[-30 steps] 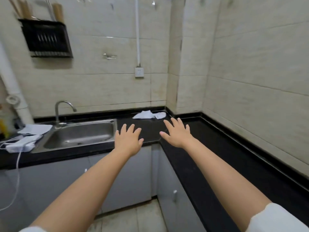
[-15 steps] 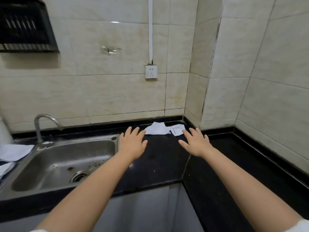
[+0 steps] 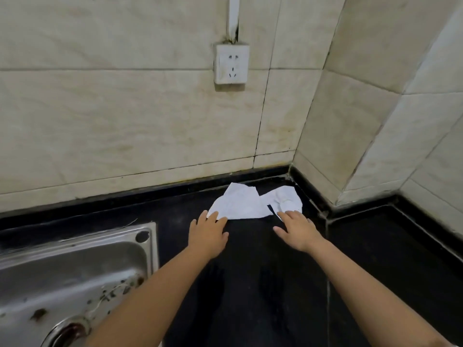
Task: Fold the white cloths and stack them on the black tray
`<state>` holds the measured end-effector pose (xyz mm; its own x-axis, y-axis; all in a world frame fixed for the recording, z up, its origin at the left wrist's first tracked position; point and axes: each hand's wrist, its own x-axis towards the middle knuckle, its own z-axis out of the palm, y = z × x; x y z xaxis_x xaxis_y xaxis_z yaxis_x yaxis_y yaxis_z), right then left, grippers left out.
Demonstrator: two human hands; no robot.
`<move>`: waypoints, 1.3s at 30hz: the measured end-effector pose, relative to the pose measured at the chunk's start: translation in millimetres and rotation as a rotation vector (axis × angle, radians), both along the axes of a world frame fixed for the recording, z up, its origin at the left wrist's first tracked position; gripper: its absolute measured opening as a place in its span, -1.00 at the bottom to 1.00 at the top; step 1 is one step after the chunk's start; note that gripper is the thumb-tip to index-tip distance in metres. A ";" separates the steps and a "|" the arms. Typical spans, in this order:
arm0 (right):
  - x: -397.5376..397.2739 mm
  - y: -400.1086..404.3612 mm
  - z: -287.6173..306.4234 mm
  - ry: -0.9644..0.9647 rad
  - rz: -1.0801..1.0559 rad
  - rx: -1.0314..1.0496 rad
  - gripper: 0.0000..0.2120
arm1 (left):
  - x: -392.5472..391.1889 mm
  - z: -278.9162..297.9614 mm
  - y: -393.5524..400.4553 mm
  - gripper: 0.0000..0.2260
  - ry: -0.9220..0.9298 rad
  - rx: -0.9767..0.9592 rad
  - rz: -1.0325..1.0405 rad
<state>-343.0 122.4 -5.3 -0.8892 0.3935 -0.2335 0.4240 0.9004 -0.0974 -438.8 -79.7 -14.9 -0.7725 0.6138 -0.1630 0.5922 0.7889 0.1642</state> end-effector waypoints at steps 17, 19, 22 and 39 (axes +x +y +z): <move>-112.4 52.4 -99.1 0.115 0.153 -0.225 -0.73 | -82.8 -108.8 64.9 -0.50 -0.088 0.064 0.121; -92.7 49.0 -87.3 0.142 0.218 -0.368 -0.75 | -87.7 -117.7 69.2 -0.58 -0.057 0.113 0.134; -62.5 48.5 -70.9 0.227 0.221 -0.476 -0.80 | -91.8 -123.4 67.7 -0.85 0.018 0.297 0.024; 168.4 135.2 84.7 0.878 -0.781 0.033 -0.81 | 59.9 57.2 216.2 -0.59 -0.020 0.799 -0.649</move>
